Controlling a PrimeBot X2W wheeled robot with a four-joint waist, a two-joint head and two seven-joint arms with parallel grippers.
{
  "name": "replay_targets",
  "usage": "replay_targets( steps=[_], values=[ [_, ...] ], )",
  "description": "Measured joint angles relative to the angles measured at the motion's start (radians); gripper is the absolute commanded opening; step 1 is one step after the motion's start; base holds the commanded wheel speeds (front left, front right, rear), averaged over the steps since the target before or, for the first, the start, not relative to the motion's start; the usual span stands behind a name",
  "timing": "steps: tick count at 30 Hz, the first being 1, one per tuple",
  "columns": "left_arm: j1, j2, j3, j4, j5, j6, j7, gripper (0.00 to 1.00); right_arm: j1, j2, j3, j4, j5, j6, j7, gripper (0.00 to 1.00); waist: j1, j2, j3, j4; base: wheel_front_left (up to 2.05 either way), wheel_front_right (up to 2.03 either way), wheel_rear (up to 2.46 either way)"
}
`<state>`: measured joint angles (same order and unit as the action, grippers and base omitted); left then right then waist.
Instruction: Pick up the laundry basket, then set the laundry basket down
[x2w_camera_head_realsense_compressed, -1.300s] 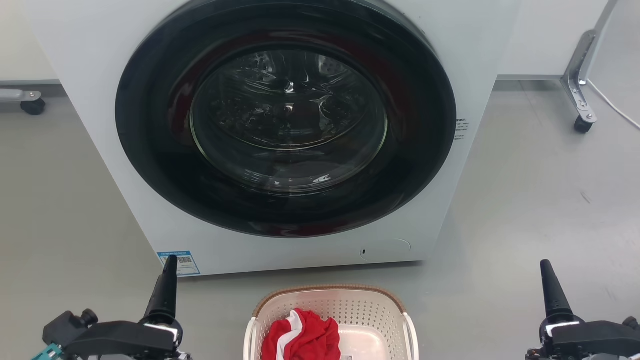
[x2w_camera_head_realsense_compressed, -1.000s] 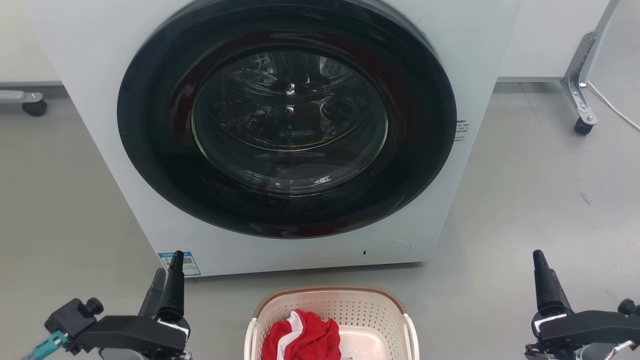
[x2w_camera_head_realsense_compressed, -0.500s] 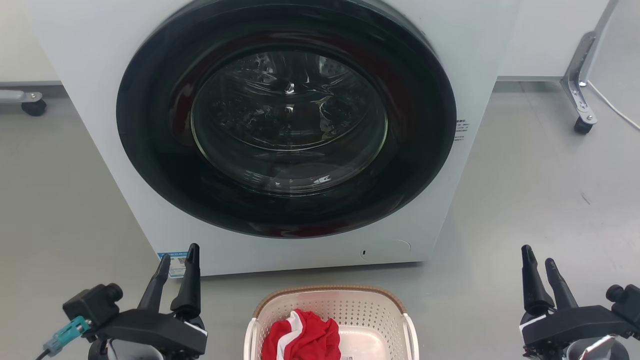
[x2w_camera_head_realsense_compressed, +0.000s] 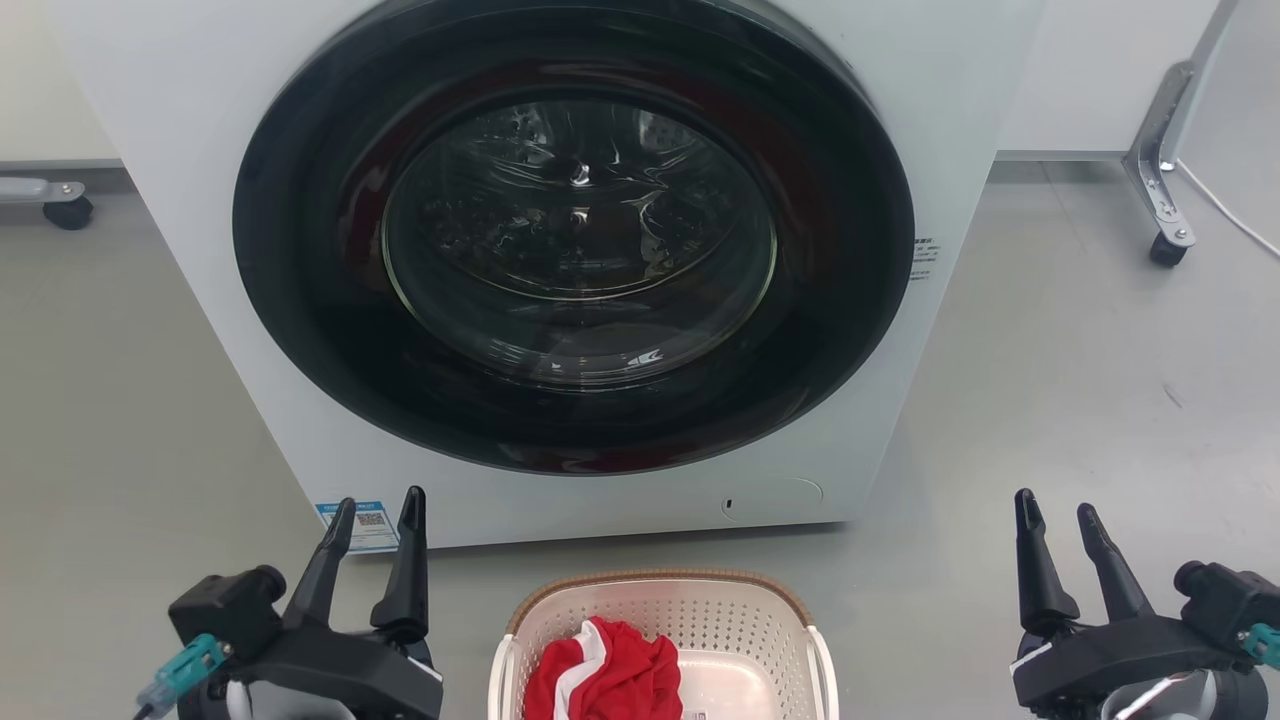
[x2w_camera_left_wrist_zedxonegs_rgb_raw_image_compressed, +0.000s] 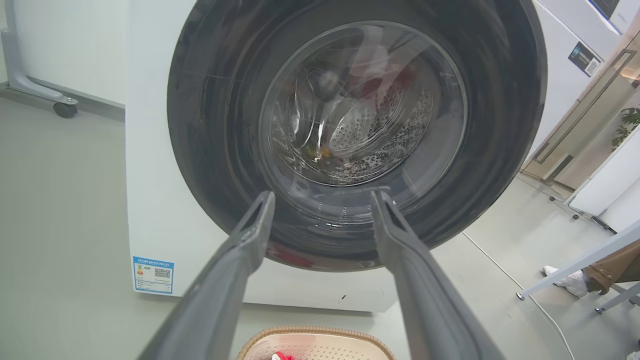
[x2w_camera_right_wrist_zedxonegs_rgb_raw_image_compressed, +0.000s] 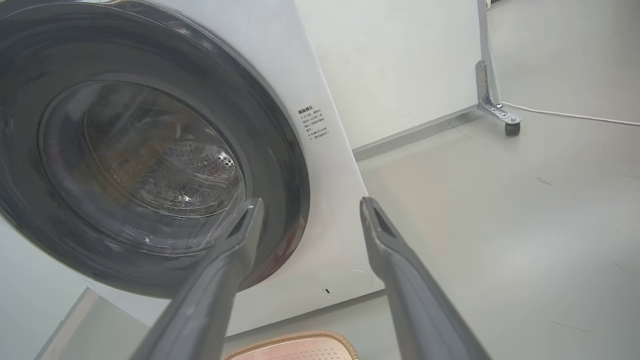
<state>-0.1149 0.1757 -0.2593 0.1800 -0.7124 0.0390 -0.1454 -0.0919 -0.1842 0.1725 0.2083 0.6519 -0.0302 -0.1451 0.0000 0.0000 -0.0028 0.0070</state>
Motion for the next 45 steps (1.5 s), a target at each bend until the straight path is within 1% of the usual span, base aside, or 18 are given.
replay_targets(
  steps=[9, 15, 18, 27, 29, 45],
  values=[
    [0.0, 0.0, -0.027, 0.005, 0.106, 0.027, -0.037, 1.0, 0.0, -0.011, 0.034, -0.001, -0.127, -0.024, -0.034, 1.0, 0.0, 0.0, 0.0, 0.004, 0.0, 0.0, 0.0],
    [0.0, 0.0, -0.032, 0.012, 0.165, 0.042, -0.057, 1.0, 0.0, -0.016, 0.051, -0.001, -0.202, -0.033, -0.057, 1.0, 0.0, 0.0001, -0.001, 0.007, 0.0, 0.0, 0.0],
    [0.001, -0.002, -0.031, 0.015, 0.176, 0.05, -0.068, 1.0, 0.0, -0.017, 0.057, -0.001, -0.229, -0.041, -0.068, 1.0, 0.0, 0.0, -0.003, 0.008, 0.0, 0.0, 0.0],
    [0.002, 0.0, -0.04, 0.025, 0.273, 0.077, -0.095, 1.0, 0.005, -0.017, 0.07, -0.001, -0.32, -0.059, -0.097, 1.0, 0.0, 0.0, -0.005, 0.009, 0.0, 0.0, 0.0],
    [0.003, 0.0, -0.044, 0.026, 0.294, 0.077, -0.102, 1.0, 0.007, -0.017, 0.072, 0.001, -0.34, -0.066, -0.104, 1.0, 0.0, 0.0, -0.005, 0.009, 0.0, 0.0, 0.0],
    [0.018, -0.005, -0.036, 0.045, 0.299, 0.084, -0.093, 1.0, 0.015, -0.015, 0.063, 0.03, -0.342, -0.065, -0.104, 1.0, 0.0, 0.0, -0.002, 0.011, 0.0, 0.0, 0.0]
  ],
)
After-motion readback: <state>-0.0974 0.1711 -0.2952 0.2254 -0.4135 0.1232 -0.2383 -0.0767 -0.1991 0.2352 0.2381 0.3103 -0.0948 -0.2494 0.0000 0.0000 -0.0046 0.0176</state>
